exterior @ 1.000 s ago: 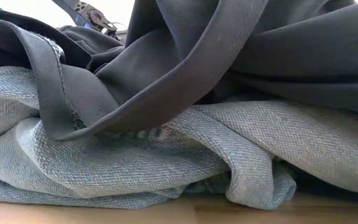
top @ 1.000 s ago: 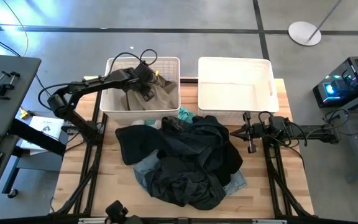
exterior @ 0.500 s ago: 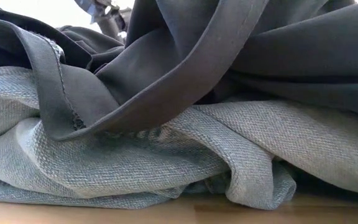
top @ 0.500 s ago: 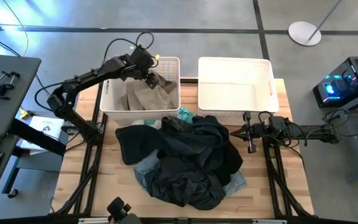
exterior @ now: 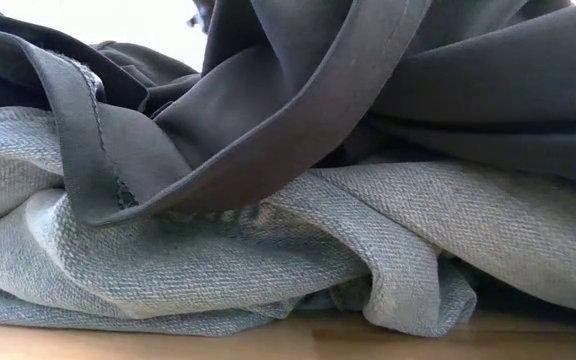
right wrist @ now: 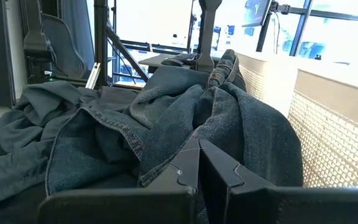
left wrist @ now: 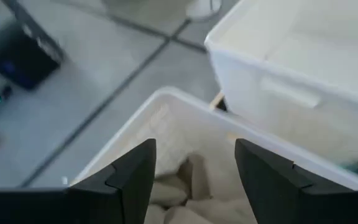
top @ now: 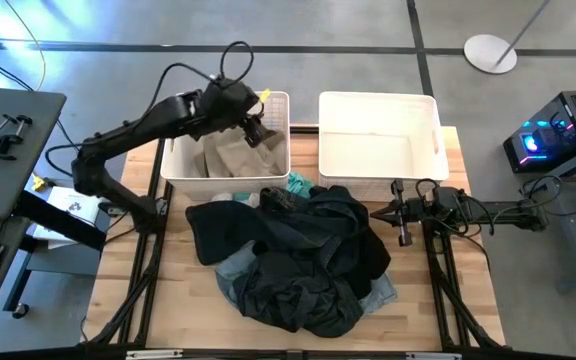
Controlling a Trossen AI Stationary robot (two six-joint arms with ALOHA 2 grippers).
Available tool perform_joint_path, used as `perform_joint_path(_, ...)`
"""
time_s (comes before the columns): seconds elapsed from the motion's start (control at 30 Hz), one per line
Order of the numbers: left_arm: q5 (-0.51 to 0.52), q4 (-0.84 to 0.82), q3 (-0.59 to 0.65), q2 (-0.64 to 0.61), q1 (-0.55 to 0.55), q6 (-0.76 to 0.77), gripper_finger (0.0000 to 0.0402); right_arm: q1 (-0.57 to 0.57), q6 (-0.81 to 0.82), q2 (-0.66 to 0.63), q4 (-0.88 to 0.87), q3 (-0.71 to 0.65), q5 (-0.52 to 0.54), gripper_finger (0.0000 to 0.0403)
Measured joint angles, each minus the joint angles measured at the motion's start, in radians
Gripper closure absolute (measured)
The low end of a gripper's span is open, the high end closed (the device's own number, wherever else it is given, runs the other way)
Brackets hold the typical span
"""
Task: Sort clothes
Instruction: Put the black shorts into the right white laundry bin
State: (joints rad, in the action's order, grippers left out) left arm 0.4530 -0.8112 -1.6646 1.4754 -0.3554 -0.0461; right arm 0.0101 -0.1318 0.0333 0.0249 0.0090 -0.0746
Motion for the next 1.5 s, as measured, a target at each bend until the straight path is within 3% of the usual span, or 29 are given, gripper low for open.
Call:
perform_joint_path(0.23, 0.080, 0.026, -0.036, -0.067, 0.197, -0.061, 0.0218, 0.000, 0.000, 0.000, 0.000, 0.000, 0.000, 0.0402)
perform_joint_path(0.53, 0.085, 0.033, -0.032, -0.095, 0.503, 0.038, 0.0245, 0.000, 0.000, 0.000, 0.000, 0.000, 0.000, 0.0402)
perform_joint_path(0.67, 0.164, 0.077, 0.024, -0.088, 0.650, 0.057, 0.0259, 0.000, 0.000, 0.000, 0.000, 0.000, 0.000, 0.0402)
perform_joint_path(1.0, 0.433, 0.355, 0.303, -0.081, 0.975, 0.219, 0.0289, 0.000, 0.000, 0.000, 0.000, 0.000, 0.000, 0.0402)
perform_joint_path(1.17, 0.649, 0.610, 0.533, -0.082, 1.089, 0.354, 0.0294, 0.000, 0.000, 0.000, 0.000, 0.000, 0.000, 0.0402)
perform_joint_path(1.5, 0.622, 1.102, 0.901, -0.184, 1.136, 0.318, 0.0294, 0.000, 0.000, 0.000, 0.000, 0.000, 0.000, 0.0402)
